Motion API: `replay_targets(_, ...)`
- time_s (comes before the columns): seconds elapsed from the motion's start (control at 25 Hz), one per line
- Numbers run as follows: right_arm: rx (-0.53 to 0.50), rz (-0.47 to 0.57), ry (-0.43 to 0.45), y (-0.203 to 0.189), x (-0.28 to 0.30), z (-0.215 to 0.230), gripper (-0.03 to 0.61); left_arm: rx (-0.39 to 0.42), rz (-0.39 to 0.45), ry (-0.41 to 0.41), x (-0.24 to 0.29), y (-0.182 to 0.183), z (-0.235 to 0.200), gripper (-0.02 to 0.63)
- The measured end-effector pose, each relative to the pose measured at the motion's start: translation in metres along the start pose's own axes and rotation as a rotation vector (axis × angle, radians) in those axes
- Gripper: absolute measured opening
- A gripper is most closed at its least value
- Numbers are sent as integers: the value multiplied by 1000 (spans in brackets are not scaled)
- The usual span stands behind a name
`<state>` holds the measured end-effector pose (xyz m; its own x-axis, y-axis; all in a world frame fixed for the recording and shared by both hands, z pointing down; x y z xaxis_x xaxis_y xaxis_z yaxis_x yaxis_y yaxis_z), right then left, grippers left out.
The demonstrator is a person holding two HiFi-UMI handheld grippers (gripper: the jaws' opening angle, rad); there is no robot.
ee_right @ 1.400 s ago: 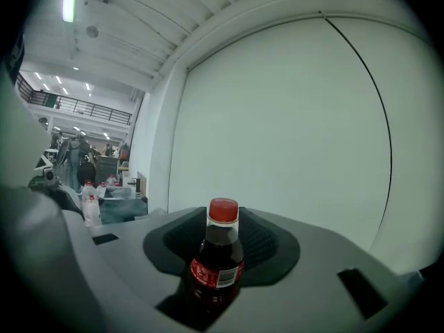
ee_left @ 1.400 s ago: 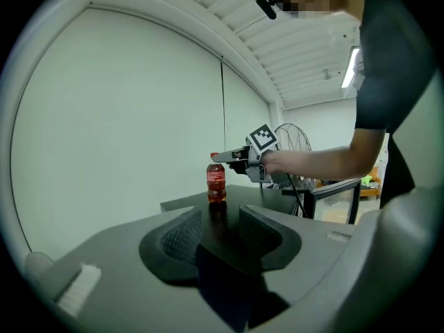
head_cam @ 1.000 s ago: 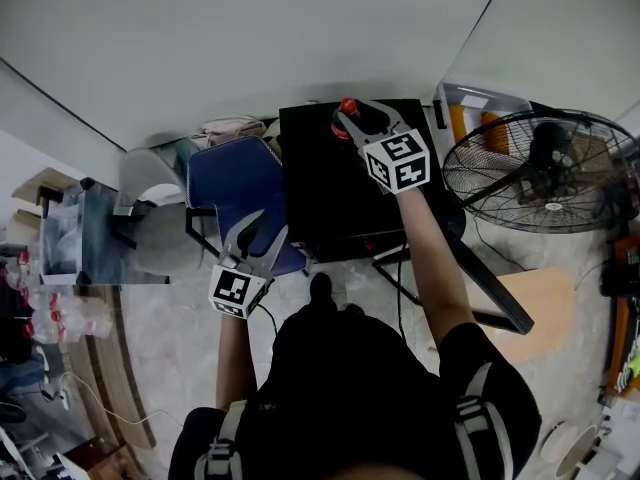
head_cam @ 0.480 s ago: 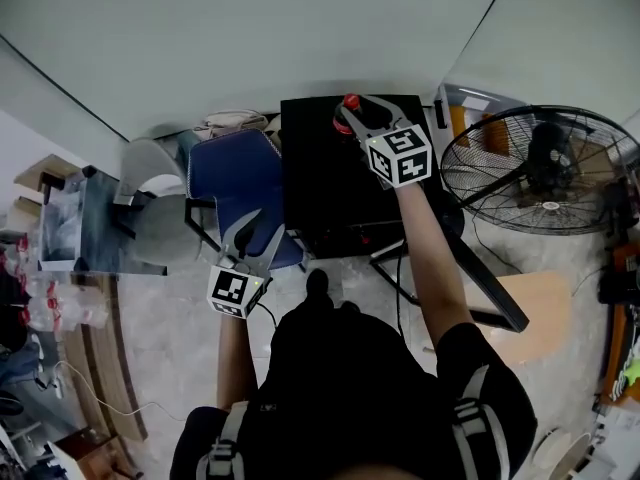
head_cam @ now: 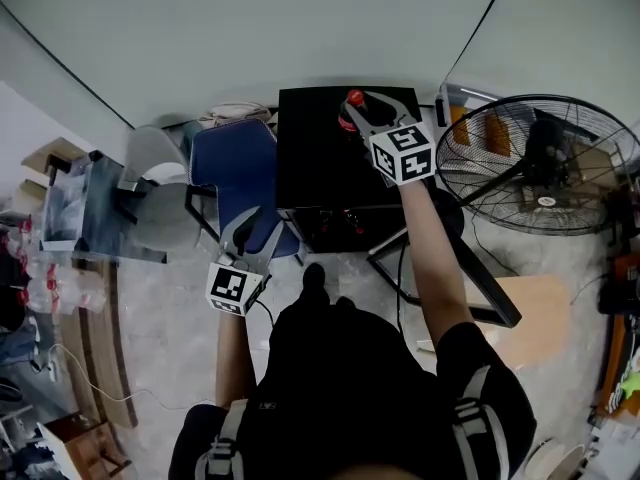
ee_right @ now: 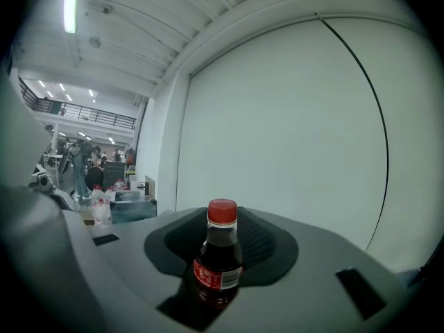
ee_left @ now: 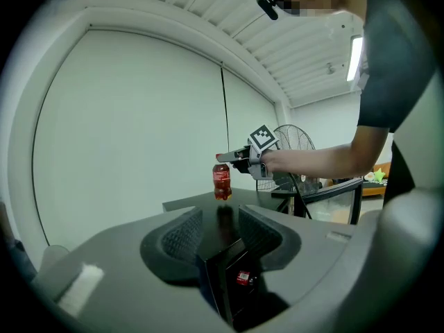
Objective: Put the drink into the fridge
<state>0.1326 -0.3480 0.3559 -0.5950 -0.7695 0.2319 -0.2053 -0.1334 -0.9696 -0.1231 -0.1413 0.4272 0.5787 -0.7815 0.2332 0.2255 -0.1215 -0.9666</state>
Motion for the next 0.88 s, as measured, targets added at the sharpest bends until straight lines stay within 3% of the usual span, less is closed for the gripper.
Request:
replay_targets(0.48,-14,9,54,-9,-52,-18,133,-36,-13,69,-34,-2,63,163)
replay_targets(0.88,-16,32,-1,-19,-75,-33,133,-38,-22,97,-55,-6,58,163)
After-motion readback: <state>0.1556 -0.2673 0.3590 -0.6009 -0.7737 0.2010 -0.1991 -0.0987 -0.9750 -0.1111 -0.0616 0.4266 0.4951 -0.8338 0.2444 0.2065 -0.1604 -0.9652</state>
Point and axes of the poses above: the fingertips, and each gripper's own axes: x forward along the fingers, z to its right, y out of its top, the point moved 8 cm from there along -x, backward along the fingers, and after that the axes turned 4 degrees about -z, right-handed, at the moved point
